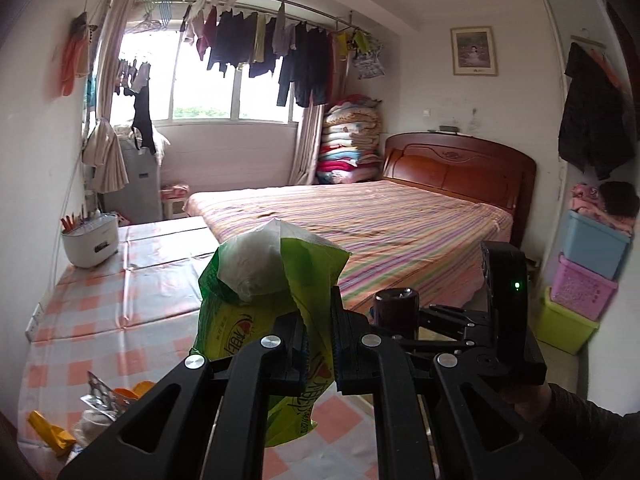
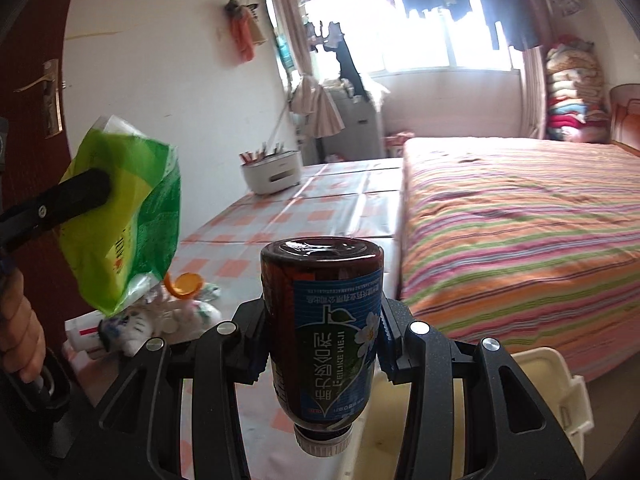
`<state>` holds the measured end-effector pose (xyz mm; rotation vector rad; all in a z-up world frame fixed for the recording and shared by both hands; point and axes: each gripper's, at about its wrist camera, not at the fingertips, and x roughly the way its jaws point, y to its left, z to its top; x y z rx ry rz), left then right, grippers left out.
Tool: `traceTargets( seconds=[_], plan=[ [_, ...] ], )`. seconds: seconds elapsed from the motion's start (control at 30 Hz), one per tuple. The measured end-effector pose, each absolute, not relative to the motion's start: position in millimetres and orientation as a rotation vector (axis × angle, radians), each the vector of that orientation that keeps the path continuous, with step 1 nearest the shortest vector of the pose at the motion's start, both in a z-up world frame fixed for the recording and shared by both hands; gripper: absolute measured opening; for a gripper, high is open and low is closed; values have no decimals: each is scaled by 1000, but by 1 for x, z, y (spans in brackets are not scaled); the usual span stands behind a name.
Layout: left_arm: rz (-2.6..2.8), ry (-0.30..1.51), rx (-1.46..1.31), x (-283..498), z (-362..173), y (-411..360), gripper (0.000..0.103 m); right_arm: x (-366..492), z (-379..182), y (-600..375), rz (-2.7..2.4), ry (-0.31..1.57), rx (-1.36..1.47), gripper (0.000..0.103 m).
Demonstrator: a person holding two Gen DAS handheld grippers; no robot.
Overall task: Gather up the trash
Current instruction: 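Carry both items over the cream bin and open the right tool to drop the bottle, then open the left tool to drop the green bag into the cream bin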
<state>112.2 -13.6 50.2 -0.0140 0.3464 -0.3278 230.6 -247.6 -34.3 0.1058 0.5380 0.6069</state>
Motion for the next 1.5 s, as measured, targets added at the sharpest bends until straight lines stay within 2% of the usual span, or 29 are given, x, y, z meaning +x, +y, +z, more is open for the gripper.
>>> traceTargets(
  seconds=[0.7,0.73,0.93,1.1,1.17,1.4,1.5],
  plan=[
    [-483,416,-6,126,35,-82,9,254,-76,-342,304,605,201,43],
    [-484,420,-9,127,34,-82,9,257,-79,-342,301,616,207,44],
    [-490,437,-17,133,31,-90,9,255,-80,-346,290,605,233,71],
    [-492,452,-13,135,27,-94,9,254,-78,-359,264,583,304,83],
    [-493,457,-14,137,26,-95,9,252,-77,-379,203,556,391,97],
    [-514,484,-19,147,21,-108,9,246,-113,-481,-95,576,1025,97],
    [-531,502,-23,152,16,-117,9,234,-131,-506,-118,518,1204,97]
  ],
)
